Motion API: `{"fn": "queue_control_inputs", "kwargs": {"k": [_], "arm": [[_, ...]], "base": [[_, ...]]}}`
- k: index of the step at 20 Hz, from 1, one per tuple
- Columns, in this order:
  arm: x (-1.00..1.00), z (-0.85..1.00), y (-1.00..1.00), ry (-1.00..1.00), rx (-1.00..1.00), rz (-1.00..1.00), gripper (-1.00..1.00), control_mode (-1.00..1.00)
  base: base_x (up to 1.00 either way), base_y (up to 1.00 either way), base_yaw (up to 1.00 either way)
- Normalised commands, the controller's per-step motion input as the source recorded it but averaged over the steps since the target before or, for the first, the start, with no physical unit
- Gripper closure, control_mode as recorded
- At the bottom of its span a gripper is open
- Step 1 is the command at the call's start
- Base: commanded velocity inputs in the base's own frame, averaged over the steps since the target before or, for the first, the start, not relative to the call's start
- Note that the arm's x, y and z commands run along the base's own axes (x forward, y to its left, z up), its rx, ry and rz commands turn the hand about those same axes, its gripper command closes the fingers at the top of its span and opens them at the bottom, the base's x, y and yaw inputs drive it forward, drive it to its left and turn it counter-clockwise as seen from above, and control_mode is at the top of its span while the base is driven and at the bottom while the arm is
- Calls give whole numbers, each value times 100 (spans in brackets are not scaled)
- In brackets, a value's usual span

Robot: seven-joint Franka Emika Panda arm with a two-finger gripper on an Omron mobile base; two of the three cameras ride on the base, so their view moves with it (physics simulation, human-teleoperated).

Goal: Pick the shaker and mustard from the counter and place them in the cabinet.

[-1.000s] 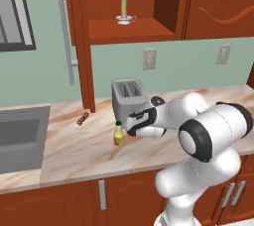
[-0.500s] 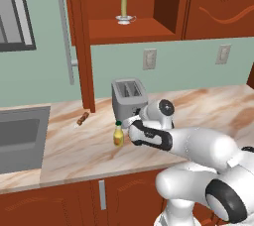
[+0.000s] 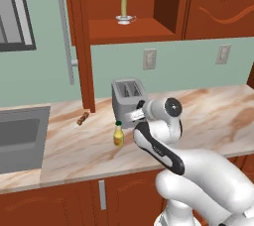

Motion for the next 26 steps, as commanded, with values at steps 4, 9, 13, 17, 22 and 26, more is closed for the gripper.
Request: {"fn": "queue_control_inputs", "kwargs": {"k": [4, 9, 13, 17, 22, 26], "arm": [[-20, 29, -10, -5, 0, 0, 100, -100], [-25, 32, -13, -4, 0, 0, 100, -100], [-21, 53, -1, -3, 0, 0, 100, -100], [-12, 58, 0, -1, 0, 0, 100, -100], [-5, 38, 0, 0, 0, 0, 100, -100], [-3, 19, 1, 0, 0, 0, 100, -100]], "base": [[0, 0, 0], [0, 0, 0], [0, 0, 0], [0, 0, 0], [0, 0, 0], [0, 0, 0]]}}
